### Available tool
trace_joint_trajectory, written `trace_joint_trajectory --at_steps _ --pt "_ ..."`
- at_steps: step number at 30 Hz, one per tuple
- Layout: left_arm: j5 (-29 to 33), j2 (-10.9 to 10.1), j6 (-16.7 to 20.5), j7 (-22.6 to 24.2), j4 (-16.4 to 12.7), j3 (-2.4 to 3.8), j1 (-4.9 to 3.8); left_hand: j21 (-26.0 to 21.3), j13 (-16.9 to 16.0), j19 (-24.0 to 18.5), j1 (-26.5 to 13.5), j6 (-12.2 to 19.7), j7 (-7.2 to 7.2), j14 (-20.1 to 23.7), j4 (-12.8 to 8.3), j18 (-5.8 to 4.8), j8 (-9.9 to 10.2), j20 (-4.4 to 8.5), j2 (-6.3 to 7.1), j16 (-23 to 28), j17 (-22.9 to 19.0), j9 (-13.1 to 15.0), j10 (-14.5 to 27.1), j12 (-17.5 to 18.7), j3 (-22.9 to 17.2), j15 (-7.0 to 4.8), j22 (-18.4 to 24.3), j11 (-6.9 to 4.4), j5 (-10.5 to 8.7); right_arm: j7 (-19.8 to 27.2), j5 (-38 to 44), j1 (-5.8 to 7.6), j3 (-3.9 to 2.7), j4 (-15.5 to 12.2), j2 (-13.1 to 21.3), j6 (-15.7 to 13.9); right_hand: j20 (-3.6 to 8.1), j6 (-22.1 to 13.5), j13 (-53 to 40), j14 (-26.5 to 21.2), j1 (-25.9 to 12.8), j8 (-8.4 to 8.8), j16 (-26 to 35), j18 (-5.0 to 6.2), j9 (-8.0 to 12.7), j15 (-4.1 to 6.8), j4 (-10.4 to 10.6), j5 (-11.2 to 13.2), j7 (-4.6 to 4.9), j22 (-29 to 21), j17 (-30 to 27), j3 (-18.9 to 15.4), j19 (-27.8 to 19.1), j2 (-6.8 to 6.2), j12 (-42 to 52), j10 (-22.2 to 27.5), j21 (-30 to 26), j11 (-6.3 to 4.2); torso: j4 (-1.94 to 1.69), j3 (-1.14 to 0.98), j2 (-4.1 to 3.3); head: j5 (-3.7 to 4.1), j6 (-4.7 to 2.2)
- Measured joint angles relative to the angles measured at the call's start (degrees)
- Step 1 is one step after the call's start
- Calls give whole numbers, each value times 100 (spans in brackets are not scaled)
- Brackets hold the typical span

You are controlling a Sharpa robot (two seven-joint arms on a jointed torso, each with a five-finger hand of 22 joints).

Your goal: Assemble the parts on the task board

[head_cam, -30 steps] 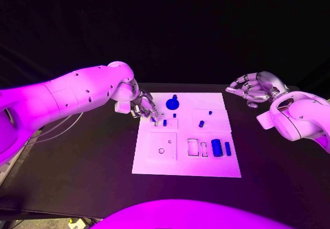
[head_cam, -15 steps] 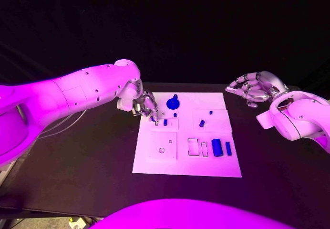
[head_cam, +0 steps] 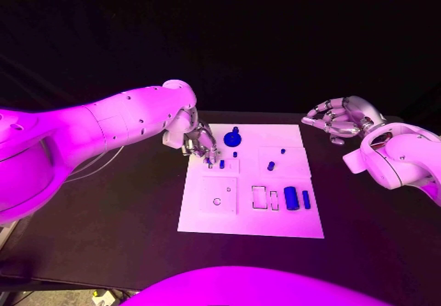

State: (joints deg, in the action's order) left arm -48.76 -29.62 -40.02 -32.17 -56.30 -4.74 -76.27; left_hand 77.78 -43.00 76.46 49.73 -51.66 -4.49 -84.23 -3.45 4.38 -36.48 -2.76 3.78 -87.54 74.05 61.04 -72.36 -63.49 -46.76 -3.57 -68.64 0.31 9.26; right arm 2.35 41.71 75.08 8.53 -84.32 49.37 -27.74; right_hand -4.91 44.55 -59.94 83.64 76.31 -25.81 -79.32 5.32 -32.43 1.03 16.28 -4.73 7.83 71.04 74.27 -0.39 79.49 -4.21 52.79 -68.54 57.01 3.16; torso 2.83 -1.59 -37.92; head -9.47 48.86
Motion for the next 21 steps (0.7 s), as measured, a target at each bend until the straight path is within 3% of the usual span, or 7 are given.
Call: trace_joint_trajectory --at_steps 11,21 --pt "40 85 -98 -7 115 0 -5 0 -14 0 -30 2 1 0 0 0 0 0 -30 0 0 42 0 -25 -1 0 -21 0 0 0 0 -3 1 3 -6 0 0 0 1 0 0 0 0 0 0 0 0 0 0 0 0 0 0 0 0 0 0 0 0 -2 -7 8 -9" --pt "-205 133 33 -2 150 -25 -8 1 -24 0 -30 22 -2 0 -1 0 0 0 -30 0 0 76 0 -63 -1 0 -22 0 0 4 0 -13 1 11 -20 1 0 0 1 0 0 0 0 0 0 0 0 0 0 0 0 0 0 0 0 0 0 0 -3 -1 -10 13 2"
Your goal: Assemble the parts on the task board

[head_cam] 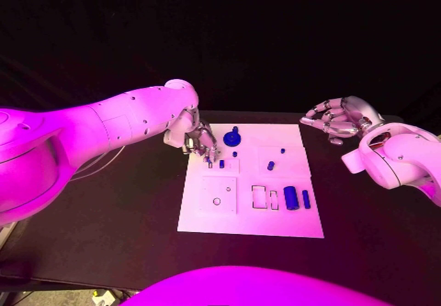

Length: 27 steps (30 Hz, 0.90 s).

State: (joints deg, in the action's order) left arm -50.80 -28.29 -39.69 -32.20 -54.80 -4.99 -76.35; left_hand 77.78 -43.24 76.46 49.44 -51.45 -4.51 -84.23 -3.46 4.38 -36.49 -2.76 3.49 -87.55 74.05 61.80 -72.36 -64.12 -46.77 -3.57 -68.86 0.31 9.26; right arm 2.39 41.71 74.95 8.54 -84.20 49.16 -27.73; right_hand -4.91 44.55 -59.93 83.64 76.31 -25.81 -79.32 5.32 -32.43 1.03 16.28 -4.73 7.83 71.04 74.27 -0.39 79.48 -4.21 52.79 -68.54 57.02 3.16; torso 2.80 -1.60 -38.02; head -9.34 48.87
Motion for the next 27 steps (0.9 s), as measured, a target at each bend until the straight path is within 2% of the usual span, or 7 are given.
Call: trace_joint_trajectory --at_steps 9,27 --pt "-123 39 172 8 25 -17 0 3 0 0 -1 8 -8 0 -49 0 -1 0 0 0 0 4 0 0 -62 0 -22 0 0 2 0 -7 0 1 -5 2 0 0 0 0 0 0 0 0 0 0 0 0 0 0 0 0 0 0 0 0 0 0 0 6 -1 3 8" --pt "-260 74 344 21 76 -39 -1 4 0 0 -32 8 -8 0 -49 0 -113 0 29 0 0 4 0 0 -63 0 -23 0 0 4 0 -16 0 2 -10 13 0 0 24 0 0 0 0 0 -1 0 0 0 0 0 0 0 1 0 0 0 0 0 -2 2 4 11 23"
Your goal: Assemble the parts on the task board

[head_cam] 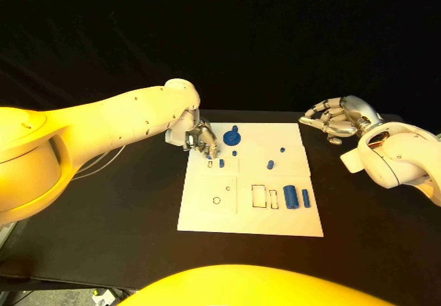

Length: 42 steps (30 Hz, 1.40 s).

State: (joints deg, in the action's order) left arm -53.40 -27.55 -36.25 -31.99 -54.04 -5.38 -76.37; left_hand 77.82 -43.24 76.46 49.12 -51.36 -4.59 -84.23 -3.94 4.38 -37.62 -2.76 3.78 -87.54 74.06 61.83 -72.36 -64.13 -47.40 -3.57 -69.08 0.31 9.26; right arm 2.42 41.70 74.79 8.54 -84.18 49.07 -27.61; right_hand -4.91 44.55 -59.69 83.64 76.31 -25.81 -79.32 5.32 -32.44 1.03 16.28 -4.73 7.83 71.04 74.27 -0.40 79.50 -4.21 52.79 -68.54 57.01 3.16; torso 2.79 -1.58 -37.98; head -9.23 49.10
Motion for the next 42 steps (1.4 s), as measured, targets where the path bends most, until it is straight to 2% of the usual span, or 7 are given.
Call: trace_joint_trajectory --at_steps 18,28,42 --pt "-16 -73 59 7 -27 -17 2 0 1 0 -22 1 0 0 -27 0 1 0 -21 0 0 2 0 0 -41 0 -1 0 0 0 -1 -3 0 -1 2 3 0 0 3 0 0 0 0 0 -1 0 0 0 0 0 0 0 0 0 0 0 0 0 2 -1 1 0 -10" --pt "150 -298 -28 12 -187 56 -3 0 0 0 -22 1 0 0 -32 0 1 0 -21 0 0 5 0 0 -46 0 -1 0 0 1 -2 -6 0 2 11 3 0 0 4 0 0 0 0 0 -1 0 0 0 0 0 0 0 0 0 0 0 0 0 -2 -2 4 16 -8" --pt "391 -411 -313 1 -387 74 -21 0 0 0 -22 1 1 0 -32 0 1 0 -21 0 0 6 0 -1 -46 0 -4 0 0 -3 -2 -9 1 3 20 2 0 0 4 0 0 0 0 0 -1 0 0 0 0 0 0 0 0 0 0 0 0 0 -4 -1 3 14 -11"
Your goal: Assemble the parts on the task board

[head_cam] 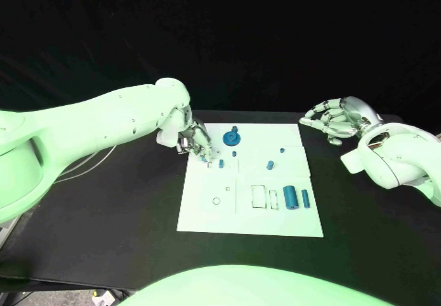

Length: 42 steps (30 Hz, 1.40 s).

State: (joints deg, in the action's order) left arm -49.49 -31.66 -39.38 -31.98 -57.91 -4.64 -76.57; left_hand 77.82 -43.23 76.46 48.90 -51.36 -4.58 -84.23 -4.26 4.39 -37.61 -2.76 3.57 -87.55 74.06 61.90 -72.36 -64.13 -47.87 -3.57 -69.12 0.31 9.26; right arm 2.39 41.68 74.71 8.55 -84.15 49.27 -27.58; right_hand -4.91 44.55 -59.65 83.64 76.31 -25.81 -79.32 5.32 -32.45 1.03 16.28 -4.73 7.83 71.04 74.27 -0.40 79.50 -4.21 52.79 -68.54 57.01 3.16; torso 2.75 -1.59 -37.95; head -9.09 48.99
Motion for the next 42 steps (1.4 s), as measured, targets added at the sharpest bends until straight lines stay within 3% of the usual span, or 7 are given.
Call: trace_joint_trajectory --at_steps 14,23,42 --pt "112 -11 -95 -12 -26 0 -20 0 -4 0 0 0 0 0 0 -1 0 0 0 0 0 0 0 -24 0 0 -3 0 0 -3 0 -1 0 0 5 0 0 0 7 0 0 0 0 0 0 0 0 0 0 0 0 0 0 0 0 0 0 0 2 -2 -4 -1 16" --pt "114 93 -101 -18 2 -56 -23 0 -10 0 0 0 0 0 0 -1 0 0 0 -10 0 1 0 -25 0 0 -6 0 0 -2 0 -3 1 0 -3 0 0 0 9 0 0 0 0 0 -3 0 0 0 0 0 0 0 0 0 0 0 0 0 2 -2 -5 -5 22" --pt "-98 199 -116 -26 69 -87 -14 1 -10 0 0 0 0 0 0 -1 0 0 0 -10 0 1 0 -26 0 0 -14 0 0 1 0 -11 1 6 -13 1 0 0 10 0 0 0 0 0 -3 0 0 0 0 0 0 0 0 0 0 0 0 0 2 2 -5 -7 25"
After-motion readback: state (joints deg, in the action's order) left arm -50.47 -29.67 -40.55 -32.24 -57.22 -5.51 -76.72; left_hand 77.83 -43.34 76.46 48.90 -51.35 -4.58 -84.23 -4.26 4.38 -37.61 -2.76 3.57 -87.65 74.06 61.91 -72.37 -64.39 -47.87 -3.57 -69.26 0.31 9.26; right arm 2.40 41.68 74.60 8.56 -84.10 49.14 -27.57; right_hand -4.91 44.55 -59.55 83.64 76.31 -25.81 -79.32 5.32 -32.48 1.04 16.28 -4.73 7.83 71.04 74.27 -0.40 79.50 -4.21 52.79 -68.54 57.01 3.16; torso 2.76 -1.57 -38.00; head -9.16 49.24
